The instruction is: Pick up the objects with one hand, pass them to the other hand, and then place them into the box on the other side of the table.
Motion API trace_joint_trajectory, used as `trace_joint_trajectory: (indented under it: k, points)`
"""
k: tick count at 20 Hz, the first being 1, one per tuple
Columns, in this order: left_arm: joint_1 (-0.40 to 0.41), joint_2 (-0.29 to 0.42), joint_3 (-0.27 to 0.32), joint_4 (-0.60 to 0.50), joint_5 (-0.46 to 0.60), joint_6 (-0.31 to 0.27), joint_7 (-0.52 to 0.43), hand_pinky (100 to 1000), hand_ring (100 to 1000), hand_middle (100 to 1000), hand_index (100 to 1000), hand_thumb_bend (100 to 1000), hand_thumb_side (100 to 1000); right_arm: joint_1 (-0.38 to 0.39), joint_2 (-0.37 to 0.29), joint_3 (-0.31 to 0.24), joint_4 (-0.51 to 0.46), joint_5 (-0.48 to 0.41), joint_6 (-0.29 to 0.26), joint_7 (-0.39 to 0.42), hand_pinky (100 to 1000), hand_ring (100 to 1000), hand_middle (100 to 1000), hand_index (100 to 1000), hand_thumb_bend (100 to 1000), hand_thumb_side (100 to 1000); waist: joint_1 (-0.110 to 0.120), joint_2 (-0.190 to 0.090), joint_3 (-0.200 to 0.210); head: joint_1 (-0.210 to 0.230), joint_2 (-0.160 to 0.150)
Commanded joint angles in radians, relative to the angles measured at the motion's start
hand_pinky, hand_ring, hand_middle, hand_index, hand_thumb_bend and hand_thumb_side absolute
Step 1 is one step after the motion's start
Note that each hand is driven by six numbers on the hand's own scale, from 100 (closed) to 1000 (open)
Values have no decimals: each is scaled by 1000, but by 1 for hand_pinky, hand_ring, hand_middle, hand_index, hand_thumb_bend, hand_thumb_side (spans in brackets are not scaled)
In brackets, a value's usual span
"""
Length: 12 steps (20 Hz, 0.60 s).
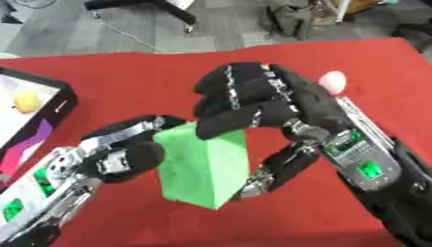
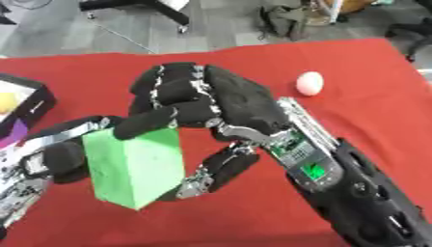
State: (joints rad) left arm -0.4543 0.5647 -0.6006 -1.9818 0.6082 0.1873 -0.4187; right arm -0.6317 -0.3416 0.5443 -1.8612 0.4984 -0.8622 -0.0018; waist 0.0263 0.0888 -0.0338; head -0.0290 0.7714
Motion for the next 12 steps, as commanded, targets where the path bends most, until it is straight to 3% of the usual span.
trace_joint_trajectory:
  k: [1, 12]
  points:
    - [-28, 9, -14, -18, 5, 11, -15, 925, 717, 585, 673, 662, 687, -20, 8, -3, 8, 15, -9, -1, 715, 629, 468, 777, 254, 214, 1, -8, 1, -3, -1]
    - [-55, -18, -50, -18, 36, 37, -9, 913, 685, 554, 630, 621, 644, -23, 34, 6, 62, 88, -40, -9, 711, 630, 470, 780, 258, 221, 1, -7, 2, -6, -1]
